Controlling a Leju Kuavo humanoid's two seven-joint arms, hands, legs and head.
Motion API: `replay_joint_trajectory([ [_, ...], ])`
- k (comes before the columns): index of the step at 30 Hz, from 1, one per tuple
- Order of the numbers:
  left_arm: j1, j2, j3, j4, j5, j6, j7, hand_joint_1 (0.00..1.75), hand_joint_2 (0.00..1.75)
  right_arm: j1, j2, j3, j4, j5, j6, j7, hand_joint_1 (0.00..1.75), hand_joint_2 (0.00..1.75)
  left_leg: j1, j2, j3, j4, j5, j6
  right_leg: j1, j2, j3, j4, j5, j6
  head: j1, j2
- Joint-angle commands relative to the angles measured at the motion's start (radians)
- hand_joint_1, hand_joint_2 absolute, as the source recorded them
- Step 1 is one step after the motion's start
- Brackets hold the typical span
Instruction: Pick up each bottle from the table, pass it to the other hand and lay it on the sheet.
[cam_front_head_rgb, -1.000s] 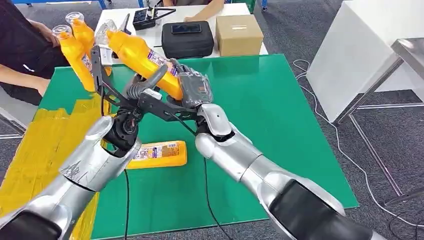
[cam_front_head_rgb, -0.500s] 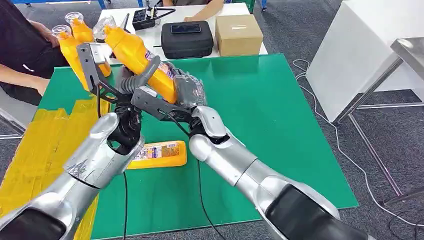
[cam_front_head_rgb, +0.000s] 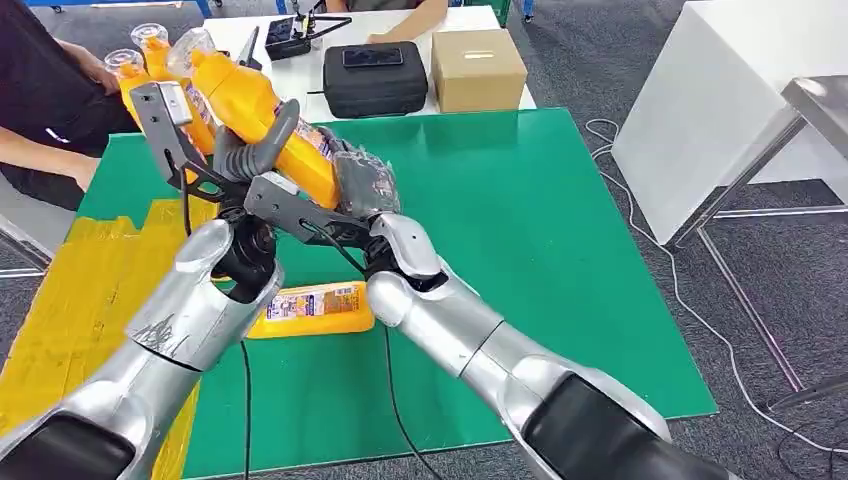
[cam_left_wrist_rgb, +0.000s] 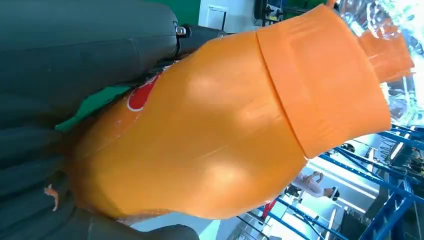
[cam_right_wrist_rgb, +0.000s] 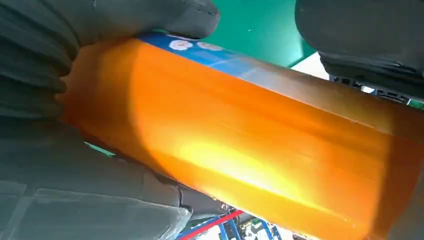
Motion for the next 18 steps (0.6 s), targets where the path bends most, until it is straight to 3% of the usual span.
replay_joint_trajectory([
  [1, -0.105, -0.040, -0.008, 0.099, -0.004, -0.028, 0.004, 1.75, 1.75, -0.012, 0.004, 0.119, 0.043, 0.010, 0.036, -0.014, 1.75, 1.75, 0.001, -0.001, 0.004, 0.001, -0.003, -0.002, 0.001, -0.002, 0.005, 0.000, -0.003, 0.000, 0.000, 0.000],
  [18, -0.112, -0.045, -0.027, 0.103, 0.008, -0.069, 0.028, 1.75, 1.75, -0.029, -0.013, 0.107, 0.071, -0.012, 0.033, -0.032, 1.75, 1.75, 0.002, -0.002, 0.004, 0.002, -0.003, -0.002, 0.001, -0.004, 0.006, 0.000, -0.003, 0.000, 0.000, 0.000],
])
